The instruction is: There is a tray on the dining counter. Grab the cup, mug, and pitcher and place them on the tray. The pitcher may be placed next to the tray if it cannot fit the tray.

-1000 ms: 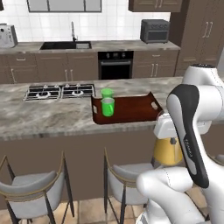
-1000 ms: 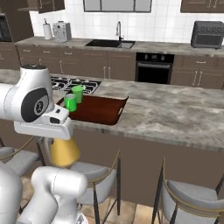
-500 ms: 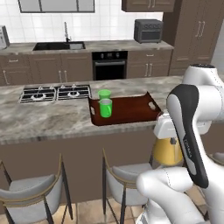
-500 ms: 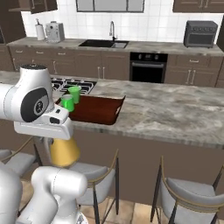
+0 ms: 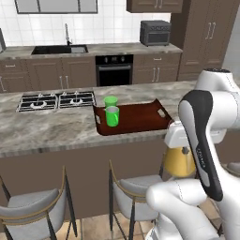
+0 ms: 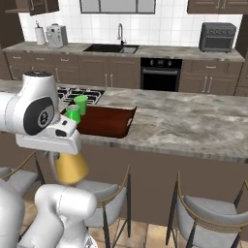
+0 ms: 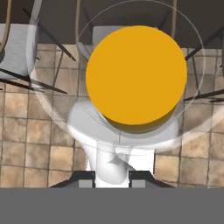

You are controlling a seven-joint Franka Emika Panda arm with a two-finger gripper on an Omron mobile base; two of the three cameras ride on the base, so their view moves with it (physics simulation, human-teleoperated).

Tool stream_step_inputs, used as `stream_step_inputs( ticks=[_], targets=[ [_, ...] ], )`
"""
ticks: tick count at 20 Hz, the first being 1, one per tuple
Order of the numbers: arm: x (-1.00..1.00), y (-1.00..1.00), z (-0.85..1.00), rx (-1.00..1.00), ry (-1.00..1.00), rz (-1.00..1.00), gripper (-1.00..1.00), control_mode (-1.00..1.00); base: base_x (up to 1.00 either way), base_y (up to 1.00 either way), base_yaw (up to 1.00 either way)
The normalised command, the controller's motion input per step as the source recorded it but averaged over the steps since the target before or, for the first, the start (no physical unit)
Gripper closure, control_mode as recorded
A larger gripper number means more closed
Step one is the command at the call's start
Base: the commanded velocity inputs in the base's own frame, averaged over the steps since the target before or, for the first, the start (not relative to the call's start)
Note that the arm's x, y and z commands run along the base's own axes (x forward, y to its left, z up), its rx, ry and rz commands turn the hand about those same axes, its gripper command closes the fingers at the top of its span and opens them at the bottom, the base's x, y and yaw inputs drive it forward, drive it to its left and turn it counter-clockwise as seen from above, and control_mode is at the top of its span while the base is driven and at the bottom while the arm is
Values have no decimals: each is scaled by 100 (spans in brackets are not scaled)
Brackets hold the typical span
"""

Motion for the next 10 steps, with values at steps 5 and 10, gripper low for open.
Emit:
stream_step_inputs(
  ticks=[5,10],
  targets=[
    [34,-6,33,9,0,0,100,-100,0,0,0],
    [32,-6,37,7,0,0,100,-100,0,0,0]
  ],
)
